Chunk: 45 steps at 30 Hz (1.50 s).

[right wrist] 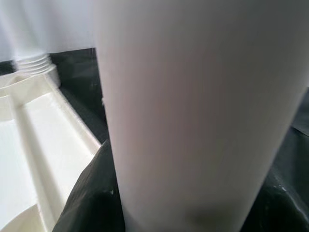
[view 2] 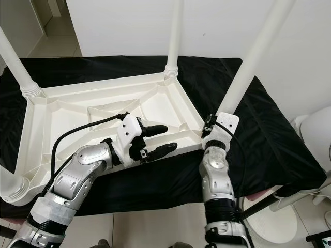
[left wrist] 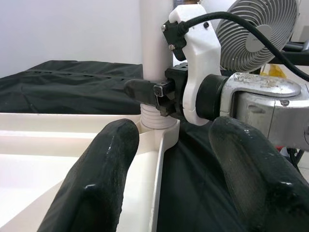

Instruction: Building children table

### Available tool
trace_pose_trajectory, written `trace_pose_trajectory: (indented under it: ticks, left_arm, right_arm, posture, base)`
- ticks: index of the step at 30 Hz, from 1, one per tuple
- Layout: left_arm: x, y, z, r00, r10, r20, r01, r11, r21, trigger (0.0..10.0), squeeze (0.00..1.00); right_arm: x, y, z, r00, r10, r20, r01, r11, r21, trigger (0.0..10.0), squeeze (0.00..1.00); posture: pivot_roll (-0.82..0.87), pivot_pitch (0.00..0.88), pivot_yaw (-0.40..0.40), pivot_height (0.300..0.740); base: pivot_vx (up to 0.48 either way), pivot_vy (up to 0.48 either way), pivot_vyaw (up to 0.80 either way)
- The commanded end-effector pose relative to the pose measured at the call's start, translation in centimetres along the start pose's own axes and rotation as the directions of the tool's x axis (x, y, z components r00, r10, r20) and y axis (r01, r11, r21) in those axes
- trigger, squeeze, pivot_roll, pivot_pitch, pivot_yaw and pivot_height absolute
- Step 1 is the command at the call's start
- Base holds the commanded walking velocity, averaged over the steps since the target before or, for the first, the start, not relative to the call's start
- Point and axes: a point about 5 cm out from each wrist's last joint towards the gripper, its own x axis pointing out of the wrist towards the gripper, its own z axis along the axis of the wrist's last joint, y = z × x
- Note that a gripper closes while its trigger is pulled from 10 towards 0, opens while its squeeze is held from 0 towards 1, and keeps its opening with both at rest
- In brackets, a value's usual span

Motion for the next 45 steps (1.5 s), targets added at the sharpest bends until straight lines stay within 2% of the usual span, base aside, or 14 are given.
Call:
trace_pose_trajectory:
  ticks: [1, 3, 8, 18, 30, 37, 41, 42, 43, 45]
  left_arm:
    - [0.0, 0.0, 0.1, 1.0, 0.029, 0.006, -0.029, 1.0, 0.007, 10.0, 0.0]
    - [0.0, -0.1, 0.1, 1.0, 0.03, 0.006, -0.03, 1.0, 0.006, 10.0, 0.0]
    - [0.1, -0.1, 0.1, 0.999, 0.032, 0.007, -0.032, 0.999, 0.007, 10.0, 0.0]
    - [0.0, -0.2, 0.0, 1.0, 0.028, 0.007, -0.028, 1.0, 0.009, 10.0, 0.0]
    - [0.1, -0.3, 0.0, 1.0, 0.025, 0.007, -0.025, 1.0, 0.011, 10.0, 0.0]
    - [0.1, -0.3, 0.0, 1.0, 0.028, 0.007, -0.028, 1.0, 0.009, 10.0, 0.0]
    - [0.1, -0.3, 0.0, 1.0, 0.029, 0.007, -0.029, 1.0, 0.009, 10.0, 0.0]
    - [0.1, -0.3, 0.0, 1.0, 0.029, 0.006, -0.029, 1.0, 0.01, 10.0, 0.0]
    - [0.1, -0.3, 0.0, 1.0, 0.029, 0.006, -0.029, 1.0, 0.01, 10.0, 0.0]
    - [0.1, -0.3, 0.0, 0.999, 0.031, 0.005, -0.031, 0.999, 0.011, 10.0, 0.0]
  right_arm:
    - [-0.6, -0.2, -1.4, 0.994, -0.084, -0.067, 0.085, 0.996, 0.004, 10.0, 0.0]
    - [-0.8, 0.1, -1.4, 0.993, -0.104, -0.059, 0.105, 0.994, 0.004, 10.0, 0.0]
    - [-1.1, 0.8, -1.4, 0.997, -0.053, -0.055, 0.055, 0.998, 0.031, 10.0, 0.0]
    - [-0.6, -0.1, -1.1, 0.991, -0.122, -0.051, 0.123, 0.992, 0.022, 10.0, 0.0]
    - [0.2, -0.6, -0.8, 0.985, -0.155, -0.079, 0.158, 0.987, 0.032, 10.0, 0.0]
    - [0.3, -0.6, -0.8, 0.986, -0.147, -0.078, 0.149, 0.989, 0.017, 10.0, 0.0]
    - [0.3, -0.5, -0.6, 0.993, -0.108, -0.054, 0.11, 0.993, 0.036, 10.0, 0.0]
    - [0.2, -0.4, -0.2, 0.996, -0.081, -0.021, 0.082, 0.996, 0.041, 10.0, 1.0]
    - [0.2, -0.4, -0.2, 0.996, -0.081, -0.021, 0.082, 0.996, 0.041, 10.0, 1.0]
    - [0.1, -0.5, 0.6, 0.999, -0.025, 0.047, 0.023, 0.999, 0.041, 10.0, 1.0]
  posture:
    - [0.01, 0.0, -0.028, 0.74]
    - [0.01, 0.0, -0.028, 0.74]
    - [0.02, 0.0, -0.033, 0.74]
    - [0.01, 0.0, -0.03, 0.74]
    - [0.02, 0.0, -0.031, 0.74]
    - [0.02, 0.0, -0.032, 0.74]
    - [0.02, 0.0, -0.033, 0.74]
    - [0.02, 0.0, -0.034, 0.74]
    - [0.02, 0.0, -0.034, 0.74]
    - [0.01, 0.0, -0.034, 0.74]
  base:
    - [0.0, 0.0, 0.0]
    - [0.0, 0.0, 0.0]
    - [0.0, 0.0, 0.0]
    - [0.0, 0.0, 0.0]
    - [0.0, 0.0, 0.0]
    - [0.0, 0.0, 0.0]
    - [0.0, 0.0, 0.0]
    - [0.0, 0.0, 0.0]
    - [0.0, 0.0, 0.0]
    - [0.0, 0.0, 0.0]
